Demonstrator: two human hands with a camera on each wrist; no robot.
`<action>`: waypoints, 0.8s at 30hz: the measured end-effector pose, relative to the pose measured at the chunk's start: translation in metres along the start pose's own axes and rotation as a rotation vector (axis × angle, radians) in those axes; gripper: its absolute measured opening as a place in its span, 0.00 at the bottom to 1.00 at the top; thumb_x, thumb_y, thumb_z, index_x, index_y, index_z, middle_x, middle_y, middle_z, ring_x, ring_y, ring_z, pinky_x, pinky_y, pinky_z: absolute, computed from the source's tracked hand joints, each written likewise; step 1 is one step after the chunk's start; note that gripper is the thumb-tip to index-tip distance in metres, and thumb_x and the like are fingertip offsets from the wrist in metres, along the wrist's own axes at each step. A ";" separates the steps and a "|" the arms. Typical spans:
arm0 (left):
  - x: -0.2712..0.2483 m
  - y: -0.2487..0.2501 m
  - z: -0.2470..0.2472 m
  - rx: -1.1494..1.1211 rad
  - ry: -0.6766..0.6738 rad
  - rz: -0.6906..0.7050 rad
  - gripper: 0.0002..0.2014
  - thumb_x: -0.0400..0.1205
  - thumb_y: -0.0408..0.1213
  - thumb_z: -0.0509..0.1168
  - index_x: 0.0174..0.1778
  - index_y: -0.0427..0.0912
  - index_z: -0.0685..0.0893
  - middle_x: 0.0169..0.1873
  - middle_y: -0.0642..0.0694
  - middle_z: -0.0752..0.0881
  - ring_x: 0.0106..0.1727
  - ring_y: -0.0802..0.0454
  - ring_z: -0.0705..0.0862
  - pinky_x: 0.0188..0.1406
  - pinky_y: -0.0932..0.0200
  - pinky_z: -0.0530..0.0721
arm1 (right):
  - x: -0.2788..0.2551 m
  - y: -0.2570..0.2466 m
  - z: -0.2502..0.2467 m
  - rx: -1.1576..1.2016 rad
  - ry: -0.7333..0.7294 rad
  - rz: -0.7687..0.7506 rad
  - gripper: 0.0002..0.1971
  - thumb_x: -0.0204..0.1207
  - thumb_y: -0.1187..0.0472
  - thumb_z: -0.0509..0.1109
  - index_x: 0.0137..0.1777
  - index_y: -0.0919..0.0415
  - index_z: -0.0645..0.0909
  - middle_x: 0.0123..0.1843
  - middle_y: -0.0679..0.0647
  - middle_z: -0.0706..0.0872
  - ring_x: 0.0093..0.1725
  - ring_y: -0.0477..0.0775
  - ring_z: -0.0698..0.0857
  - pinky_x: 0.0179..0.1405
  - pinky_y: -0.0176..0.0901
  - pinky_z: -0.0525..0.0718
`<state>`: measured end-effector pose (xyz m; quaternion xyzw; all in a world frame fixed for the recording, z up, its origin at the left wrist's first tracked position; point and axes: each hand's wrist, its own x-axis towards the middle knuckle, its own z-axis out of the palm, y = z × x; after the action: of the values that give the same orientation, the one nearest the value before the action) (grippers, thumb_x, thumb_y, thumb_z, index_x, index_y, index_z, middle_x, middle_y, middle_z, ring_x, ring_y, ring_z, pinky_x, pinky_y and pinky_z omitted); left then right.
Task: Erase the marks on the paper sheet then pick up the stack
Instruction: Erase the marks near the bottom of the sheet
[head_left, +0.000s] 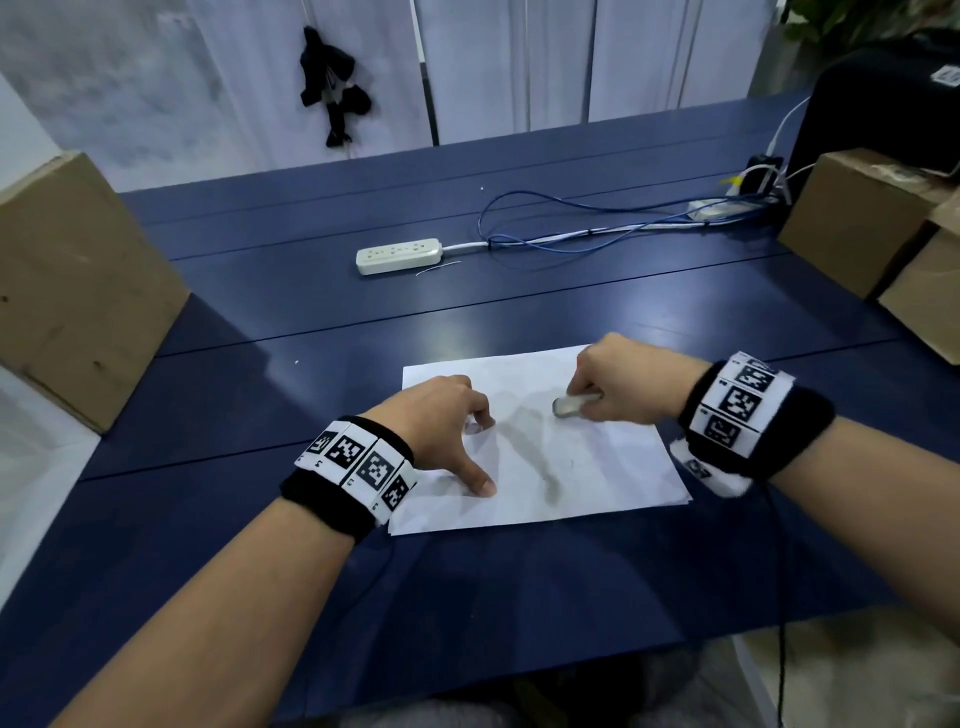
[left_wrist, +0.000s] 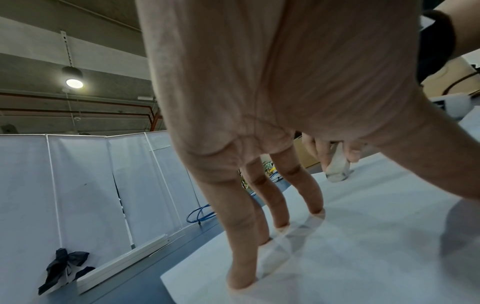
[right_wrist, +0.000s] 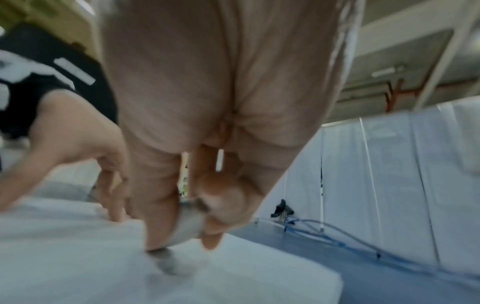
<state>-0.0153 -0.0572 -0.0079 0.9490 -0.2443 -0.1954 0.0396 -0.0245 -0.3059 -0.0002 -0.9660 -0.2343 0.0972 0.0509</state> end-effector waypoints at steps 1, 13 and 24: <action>0.000 0.000 0.000 0.001 0.003 0.000 0.37 0.59 0.62 0.84 0.62 0.56 0.83 0.55 0.57 0.76 0.54 0.57 0.75 0.46 0.58 0.73 | 0.002 0.004 0.000 -0.007 0.024 0.016 0.22 0.78 0.41 0.67 0.36 0.60 0.84 0.30 0.53 0.82 0.35 0.57 0.78 0.37 0.53 0.85; -0.004 0.003 -0.002 0.002 -0.017 0.048 0.40 0.62 0.61 0.83 0.71 0.64 0.80 0.57 0.54 0.75 0.56 0.56 0.73 0.56 0.55 0.77 | -0.002 0.001 0.001 0.011 0.014 -0.010 0.20 0.76 0.42 0.65 0.44 0.57 0.89 0.36 0.53 0.85 0.41 0.58 0.82 0.41 0.47 0.82; -0.003 0.015 0.002 0.052 0.011 -0.013 0.41 0.59 0.73 0.78 0.67 0.61 0.81 0.53 0.54 0.73 0.60 0.50 0.77 0.59 0.48 0.82 | -0.003 -0.005 -0.004 0.023 -0.015 -0.018 0.14 0.77 0.45 0.72 0.46 0.56 0.90 0.31 0.47 0.83 0.37 0.53 0.80 0.39 0.42 0.80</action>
<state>-0.0255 -0.0688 -0.0058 0.9523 -0.2431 -0.1839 0.0153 -0.0284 -0.3033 0.0050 -0.9624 -0.2423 0.1069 0.0611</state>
